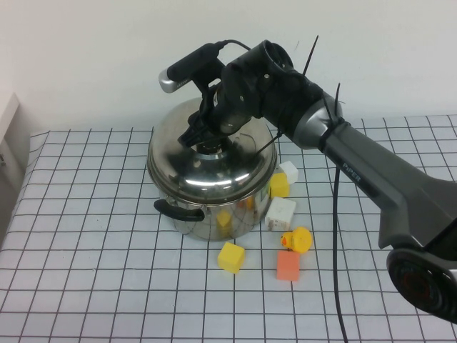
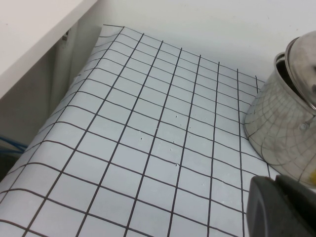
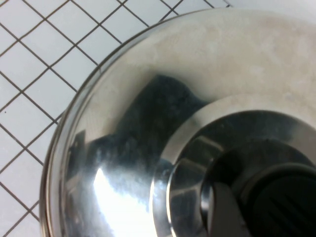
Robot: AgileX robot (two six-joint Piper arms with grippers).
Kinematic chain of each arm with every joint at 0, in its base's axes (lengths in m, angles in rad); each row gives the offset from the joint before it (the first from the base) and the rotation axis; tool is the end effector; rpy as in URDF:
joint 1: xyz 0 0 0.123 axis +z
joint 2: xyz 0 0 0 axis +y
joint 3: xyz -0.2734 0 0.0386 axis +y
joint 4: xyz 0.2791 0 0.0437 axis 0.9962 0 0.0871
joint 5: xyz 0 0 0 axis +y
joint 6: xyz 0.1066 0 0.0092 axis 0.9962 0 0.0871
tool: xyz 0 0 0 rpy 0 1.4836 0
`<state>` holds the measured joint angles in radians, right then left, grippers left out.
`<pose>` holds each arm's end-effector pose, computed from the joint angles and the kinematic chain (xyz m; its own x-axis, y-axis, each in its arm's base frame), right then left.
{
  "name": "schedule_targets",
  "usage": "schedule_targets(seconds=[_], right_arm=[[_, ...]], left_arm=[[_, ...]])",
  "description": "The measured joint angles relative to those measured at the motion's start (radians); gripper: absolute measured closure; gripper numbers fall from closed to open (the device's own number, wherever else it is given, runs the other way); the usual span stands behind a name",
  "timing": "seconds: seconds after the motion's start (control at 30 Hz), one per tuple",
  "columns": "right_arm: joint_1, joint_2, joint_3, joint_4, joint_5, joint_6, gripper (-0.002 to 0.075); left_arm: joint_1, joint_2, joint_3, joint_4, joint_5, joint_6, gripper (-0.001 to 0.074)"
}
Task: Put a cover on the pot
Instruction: Place the pot lid on the pot
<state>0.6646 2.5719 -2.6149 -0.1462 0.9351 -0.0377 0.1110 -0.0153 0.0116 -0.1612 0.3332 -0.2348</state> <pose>0.4816 0.3614 0.2173 -0.4919 -0.5425 -0.6810 -0.6143 0.7705 -0.1702 0.1087 0.0064 0.1768 -0.1946 -0.4012 -0.8951 -0.1441 0.9143 -0.3785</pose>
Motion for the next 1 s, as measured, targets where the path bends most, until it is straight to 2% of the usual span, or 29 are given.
schedule_targets(seconds=[0.5,0.73,1.0], right_arm=[[0.0,0.005,0.0,0.005,-0.001,-0.002,0.0376],[0.0,0.009,0.0,0.018,0.021,-0.002,0.0328],[0.0,0.009,0.0,0.024,0.029,-0.006,0.0321]], left_arm=[[0.0,0.0,0.0,0.0,0.0,0.005,0.0738],[0.0,0.0,0.0,0.0,0.0,0.005,0.0738],[0.0,0.0,0.0,0.0,0.0,0.005,0.0738]])
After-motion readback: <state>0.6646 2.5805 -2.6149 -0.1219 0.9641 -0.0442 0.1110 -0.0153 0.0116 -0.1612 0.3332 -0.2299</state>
